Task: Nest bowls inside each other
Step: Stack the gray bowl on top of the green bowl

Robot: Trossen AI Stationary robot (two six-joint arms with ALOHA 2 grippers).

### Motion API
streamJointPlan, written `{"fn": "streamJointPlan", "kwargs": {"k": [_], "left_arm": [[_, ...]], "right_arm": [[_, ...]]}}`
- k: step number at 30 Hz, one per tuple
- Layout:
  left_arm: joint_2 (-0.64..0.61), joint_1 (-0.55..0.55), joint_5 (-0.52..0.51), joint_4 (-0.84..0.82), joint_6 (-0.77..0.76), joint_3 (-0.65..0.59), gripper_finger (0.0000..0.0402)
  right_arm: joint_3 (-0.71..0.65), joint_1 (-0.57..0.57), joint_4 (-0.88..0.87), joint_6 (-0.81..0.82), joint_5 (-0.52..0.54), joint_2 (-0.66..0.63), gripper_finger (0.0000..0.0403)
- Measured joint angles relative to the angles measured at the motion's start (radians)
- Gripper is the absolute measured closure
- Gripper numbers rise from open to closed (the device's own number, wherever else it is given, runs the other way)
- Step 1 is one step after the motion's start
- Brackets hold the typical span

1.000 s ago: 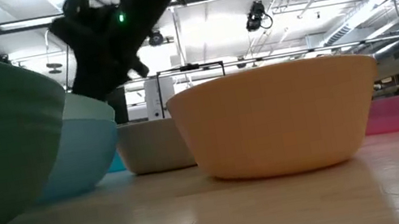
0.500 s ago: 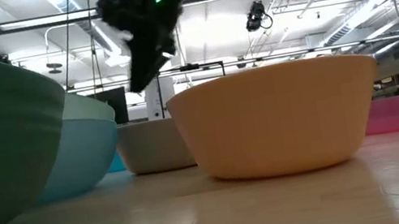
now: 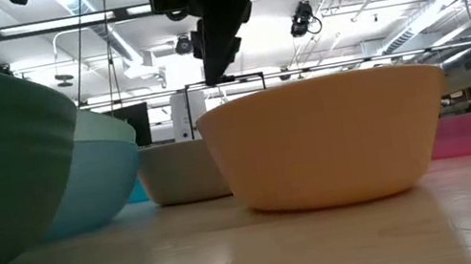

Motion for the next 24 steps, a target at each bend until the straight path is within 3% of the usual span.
{"fn": "streamJointPlan", "kwargs": {"k": [7, 24], "left_arm": [[0.0, 0.0, 0.0, -0.003, 0.002, 0.0, 0.0362], [0.0, 0.0, -0.009, -0.005, 0.005, 0.0, 0.0362]], "right_arm": [[-0.076, 0.026, 0.135, 0.035, 0.108, 0.006, 0.0259], [-0.317, 0.025, 0.431, 0.083, 0.22, 0.016, 0.0262]]}}
